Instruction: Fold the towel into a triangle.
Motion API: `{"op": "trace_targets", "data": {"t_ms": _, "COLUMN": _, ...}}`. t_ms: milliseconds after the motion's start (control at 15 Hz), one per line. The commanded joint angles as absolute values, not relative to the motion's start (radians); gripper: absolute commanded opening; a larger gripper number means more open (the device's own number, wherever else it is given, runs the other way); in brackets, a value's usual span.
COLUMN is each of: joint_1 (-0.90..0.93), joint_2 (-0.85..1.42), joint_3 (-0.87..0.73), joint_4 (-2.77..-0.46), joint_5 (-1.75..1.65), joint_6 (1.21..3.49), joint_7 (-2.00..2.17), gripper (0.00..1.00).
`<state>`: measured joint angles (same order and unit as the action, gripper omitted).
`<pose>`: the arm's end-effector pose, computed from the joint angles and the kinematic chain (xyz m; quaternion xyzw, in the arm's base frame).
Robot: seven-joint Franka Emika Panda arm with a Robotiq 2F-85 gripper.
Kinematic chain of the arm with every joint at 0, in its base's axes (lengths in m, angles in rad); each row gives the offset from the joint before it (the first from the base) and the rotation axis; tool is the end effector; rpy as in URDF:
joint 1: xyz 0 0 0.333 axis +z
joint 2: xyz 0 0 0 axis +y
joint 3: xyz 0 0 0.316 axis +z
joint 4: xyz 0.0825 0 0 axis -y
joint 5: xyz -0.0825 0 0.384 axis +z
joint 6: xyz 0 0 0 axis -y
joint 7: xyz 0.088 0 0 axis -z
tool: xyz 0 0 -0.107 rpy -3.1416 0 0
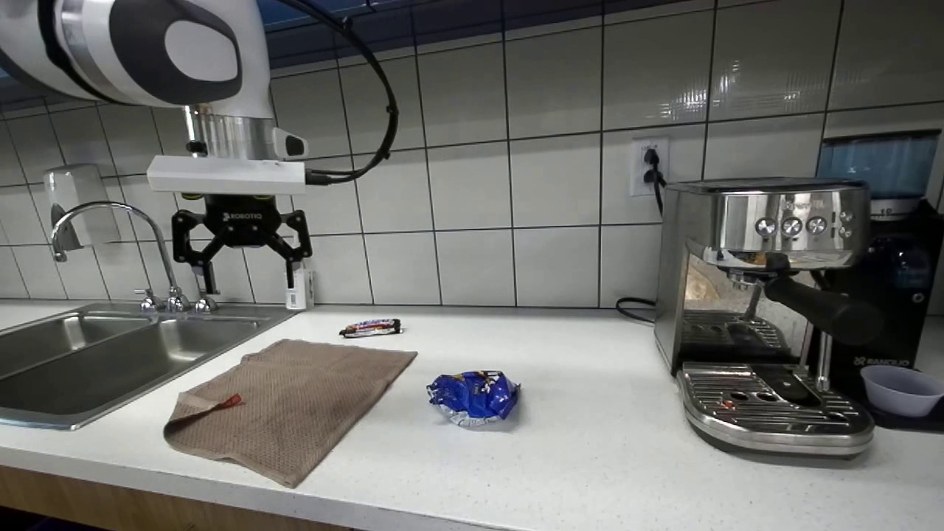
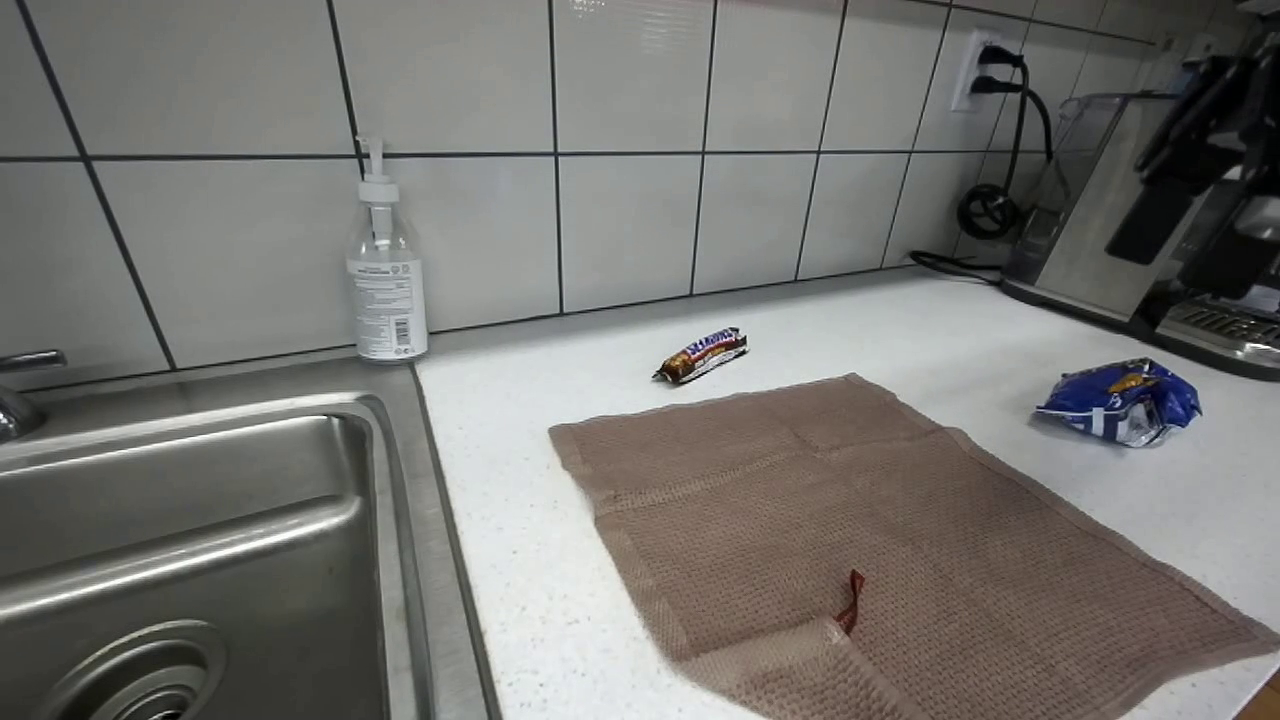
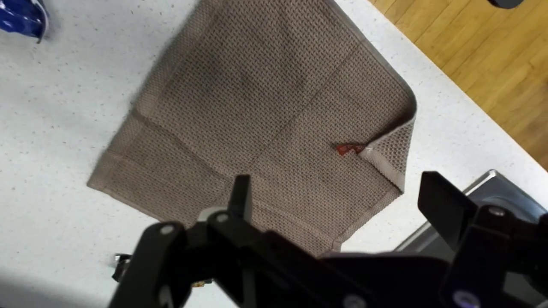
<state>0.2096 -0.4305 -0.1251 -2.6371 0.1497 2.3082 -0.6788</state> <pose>0.3980 0.0380 0.3945 -0.9389 -0.3303 -0.0699 0.0664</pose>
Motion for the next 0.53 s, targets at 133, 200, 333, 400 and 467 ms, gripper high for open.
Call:
{"op": "trace_targets", "data": {"t_ms": 133, "joint_1": 0.245, "joint_2": -0.409, "joint_3": -0.054, "joint_4": -2.624, "joint_5": 0.195, "joint_6": 2.325, "joint_7": -0.642, "gripper": 1.0}}
{"op": "trace_targets", "data": {"t_ms": 200, "joint_1": 0.251, "joint_2": -0.403, "joint_3": -0.042, "joint_4": -2.623, "joint_5": 0.196, "joint_6": 2.324, "joint_7": -0.632, "gripper": 1.0}}
{"op": "trace_targets", "data": {"t_ms": 333, "joint_1": 0.262, "joint_2": -0.393, "joint_3": -0.021, "joint_4": -2.621, "joint_5": 0.195, "joint_6": 2.326, "joint_7": -0.61, "gripper": 1.0}}
{"op": "trace_targets", "data": {"t_ms": 400, "joint_1": 0.27, "joint_2": -0.384, "joint_3": -0.009, "joint_4": -2.62, "joint_5": 0.195, "joint_6": 2.327, "joint_7": -0.597, "gripper": 1.0}}
{"op": "trace_targets", "data": {"t_ms": 467, "joint_1": 0.278, "joint_2": -0.373, "joint_3": 0.002, "joint_4": -2.617, "joint_5": 0.195, "joint_6": 2.328, "joint_7": -0.585, "gripper": 1.0}}
